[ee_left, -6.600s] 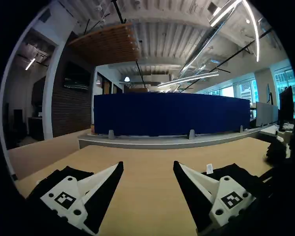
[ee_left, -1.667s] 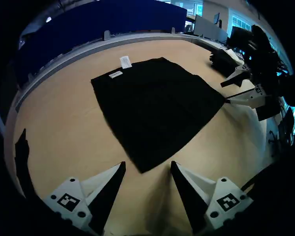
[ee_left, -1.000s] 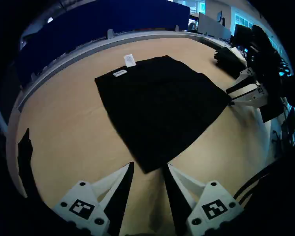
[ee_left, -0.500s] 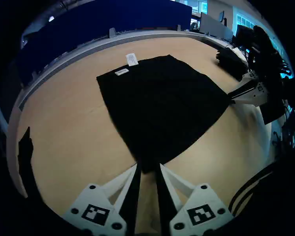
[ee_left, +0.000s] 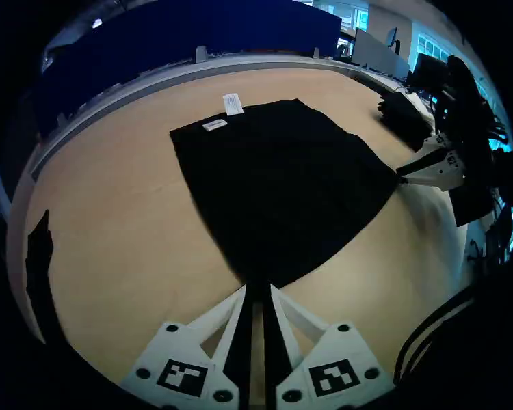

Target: Fold towel

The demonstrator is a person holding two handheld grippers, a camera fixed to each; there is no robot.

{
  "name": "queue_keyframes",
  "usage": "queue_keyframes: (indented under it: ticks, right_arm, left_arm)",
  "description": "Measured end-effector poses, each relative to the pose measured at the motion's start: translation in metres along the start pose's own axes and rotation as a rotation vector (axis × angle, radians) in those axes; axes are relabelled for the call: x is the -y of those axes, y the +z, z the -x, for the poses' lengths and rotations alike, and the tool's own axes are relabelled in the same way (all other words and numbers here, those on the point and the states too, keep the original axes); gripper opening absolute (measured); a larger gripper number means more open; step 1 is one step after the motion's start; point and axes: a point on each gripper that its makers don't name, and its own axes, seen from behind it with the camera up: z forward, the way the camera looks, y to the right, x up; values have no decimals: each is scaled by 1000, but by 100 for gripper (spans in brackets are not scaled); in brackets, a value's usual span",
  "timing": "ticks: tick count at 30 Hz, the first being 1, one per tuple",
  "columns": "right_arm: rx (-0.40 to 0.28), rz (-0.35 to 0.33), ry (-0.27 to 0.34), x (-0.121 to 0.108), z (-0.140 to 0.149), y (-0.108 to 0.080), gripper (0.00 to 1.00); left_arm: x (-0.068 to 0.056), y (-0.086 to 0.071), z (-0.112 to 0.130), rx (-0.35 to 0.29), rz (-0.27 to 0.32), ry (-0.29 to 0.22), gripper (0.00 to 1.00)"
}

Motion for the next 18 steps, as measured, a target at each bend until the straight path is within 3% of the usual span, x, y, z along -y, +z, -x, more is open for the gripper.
queue_keyframes:
  ticks: [5,18]
  right_arm:
    - [-10,-2,9,0,-4,-2,14]
    - [-45,-1,7,-3,-21,-16,14]
  left_arm:
    - [0,-1,-1,-1,-2,9,8]
    - [1,-15,-15,-24,-5,-34,8]
